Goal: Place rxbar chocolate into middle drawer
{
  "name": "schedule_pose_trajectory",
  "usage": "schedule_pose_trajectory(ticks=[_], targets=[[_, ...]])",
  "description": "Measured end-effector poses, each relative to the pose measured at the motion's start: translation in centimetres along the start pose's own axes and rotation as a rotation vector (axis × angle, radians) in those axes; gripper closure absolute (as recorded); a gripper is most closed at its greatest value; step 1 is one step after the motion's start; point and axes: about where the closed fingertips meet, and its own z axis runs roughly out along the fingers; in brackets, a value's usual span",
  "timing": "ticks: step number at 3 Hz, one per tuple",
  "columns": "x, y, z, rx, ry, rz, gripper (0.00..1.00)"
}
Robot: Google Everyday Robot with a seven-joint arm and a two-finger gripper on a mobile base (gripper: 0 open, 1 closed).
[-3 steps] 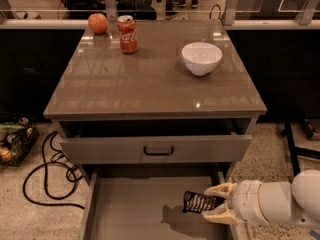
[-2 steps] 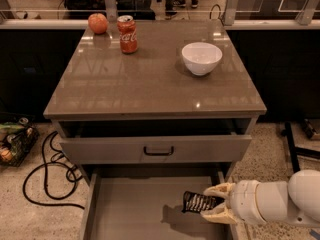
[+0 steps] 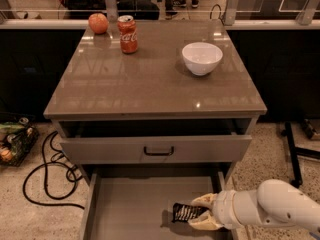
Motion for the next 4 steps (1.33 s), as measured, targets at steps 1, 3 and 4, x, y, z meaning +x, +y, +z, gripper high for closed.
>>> schedule_pose_trajectory(ticks=[1,3,4], targets=[[1.8,0.9,4.3,-0.041,-0.038,-0.004,1.0],[2.7,2.3,11.3,-0.111,-0.136,-0.023,1.0],[2.2,2.5,14.2,-0.126,-0.203,-0.024,1.0]])
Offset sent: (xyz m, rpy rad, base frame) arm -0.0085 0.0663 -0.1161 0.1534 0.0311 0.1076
